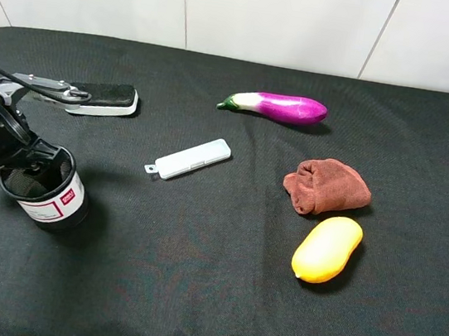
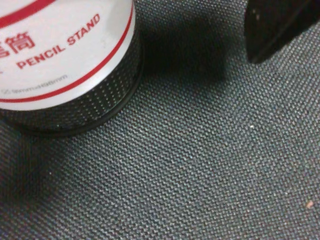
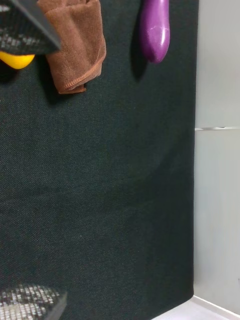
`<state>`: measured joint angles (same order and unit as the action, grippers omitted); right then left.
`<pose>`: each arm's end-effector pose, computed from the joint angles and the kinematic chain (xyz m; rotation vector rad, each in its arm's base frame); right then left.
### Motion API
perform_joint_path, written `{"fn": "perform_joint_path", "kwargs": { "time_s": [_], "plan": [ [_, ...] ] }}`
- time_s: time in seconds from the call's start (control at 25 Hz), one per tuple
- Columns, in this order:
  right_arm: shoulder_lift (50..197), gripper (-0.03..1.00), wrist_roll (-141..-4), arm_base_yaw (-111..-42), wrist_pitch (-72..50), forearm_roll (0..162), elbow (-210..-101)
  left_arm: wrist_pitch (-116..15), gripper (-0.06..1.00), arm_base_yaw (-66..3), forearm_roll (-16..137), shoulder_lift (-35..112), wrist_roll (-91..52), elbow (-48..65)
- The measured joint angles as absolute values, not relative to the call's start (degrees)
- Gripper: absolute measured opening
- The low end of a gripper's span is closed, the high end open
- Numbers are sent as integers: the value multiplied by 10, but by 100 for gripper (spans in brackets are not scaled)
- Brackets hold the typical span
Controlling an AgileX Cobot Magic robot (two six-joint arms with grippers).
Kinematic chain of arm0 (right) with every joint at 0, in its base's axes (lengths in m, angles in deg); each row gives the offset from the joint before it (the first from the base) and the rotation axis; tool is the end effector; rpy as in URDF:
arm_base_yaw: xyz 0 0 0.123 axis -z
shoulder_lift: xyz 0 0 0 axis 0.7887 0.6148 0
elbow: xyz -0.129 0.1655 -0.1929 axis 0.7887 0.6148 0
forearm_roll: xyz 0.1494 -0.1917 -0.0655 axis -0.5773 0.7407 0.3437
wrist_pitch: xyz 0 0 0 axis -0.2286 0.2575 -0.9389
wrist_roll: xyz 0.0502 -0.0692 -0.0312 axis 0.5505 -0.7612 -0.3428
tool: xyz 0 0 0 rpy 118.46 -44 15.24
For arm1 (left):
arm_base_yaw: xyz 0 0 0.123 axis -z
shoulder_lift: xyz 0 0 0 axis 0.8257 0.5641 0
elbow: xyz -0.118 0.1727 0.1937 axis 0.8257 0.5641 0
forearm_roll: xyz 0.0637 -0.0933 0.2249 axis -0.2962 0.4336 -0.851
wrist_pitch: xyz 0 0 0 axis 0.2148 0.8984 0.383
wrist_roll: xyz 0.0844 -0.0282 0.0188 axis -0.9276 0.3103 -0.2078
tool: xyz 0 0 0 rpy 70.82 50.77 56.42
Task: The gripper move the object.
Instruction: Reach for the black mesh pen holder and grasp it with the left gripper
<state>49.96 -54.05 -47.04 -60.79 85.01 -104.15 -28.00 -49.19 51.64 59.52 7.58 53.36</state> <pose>-0.0044 0.0055 0.2802 0.0090 2.0015 -0.0281 0.2370 -0.0303 0.1203 0.2422 2.9682 -0.0631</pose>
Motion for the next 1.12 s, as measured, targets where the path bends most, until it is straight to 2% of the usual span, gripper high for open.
{"fn": "perform_joint_path", "kwargs": {
  "time_s": [0.8,0.96,1.12],
  "plan": [
    [500,69,-540,-470,-608,850,-1042,-276,25,-492,517,595,86,534],
    [500,69,-540,-470,-608,850,-1042,-276,18,-492,518,595,88,534],
    [500,69,-540,-470,-608,850,-1042,-274,18,-492,518,595,92,532]
  ]
}}
